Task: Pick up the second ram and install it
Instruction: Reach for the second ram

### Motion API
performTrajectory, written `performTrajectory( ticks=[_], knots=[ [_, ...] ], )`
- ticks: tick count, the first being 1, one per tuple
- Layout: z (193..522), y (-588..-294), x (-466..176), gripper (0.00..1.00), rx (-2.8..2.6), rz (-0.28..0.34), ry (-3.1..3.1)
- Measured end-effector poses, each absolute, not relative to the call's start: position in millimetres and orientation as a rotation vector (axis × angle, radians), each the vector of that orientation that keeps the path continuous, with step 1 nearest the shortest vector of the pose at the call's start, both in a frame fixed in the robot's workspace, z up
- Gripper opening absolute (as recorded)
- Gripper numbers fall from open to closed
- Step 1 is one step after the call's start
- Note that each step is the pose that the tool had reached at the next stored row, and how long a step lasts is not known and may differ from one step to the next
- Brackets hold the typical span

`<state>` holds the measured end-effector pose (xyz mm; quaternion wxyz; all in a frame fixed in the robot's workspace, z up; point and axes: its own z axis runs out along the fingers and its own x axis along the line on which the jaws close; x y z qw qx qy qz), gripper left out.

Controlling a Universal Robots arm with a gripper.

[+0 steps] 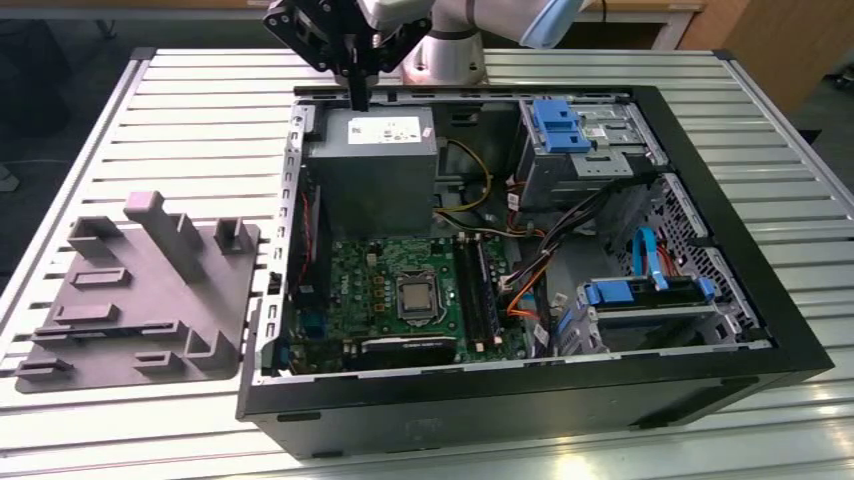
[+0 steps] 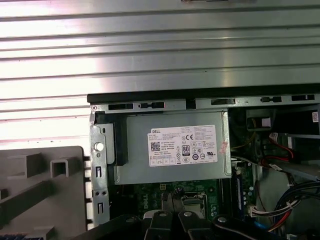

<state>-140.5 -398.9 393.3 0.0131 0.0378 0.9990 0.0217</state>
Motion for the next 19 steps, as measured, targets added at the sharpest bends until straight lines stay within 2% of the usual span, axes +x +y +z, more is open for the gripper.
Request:
performTrajectory(
  ticks=[19],
  knots=[
    [393.3, -399.0, -148.3, 0.11, 0.118, 0.068, 3.112]
  ],
)
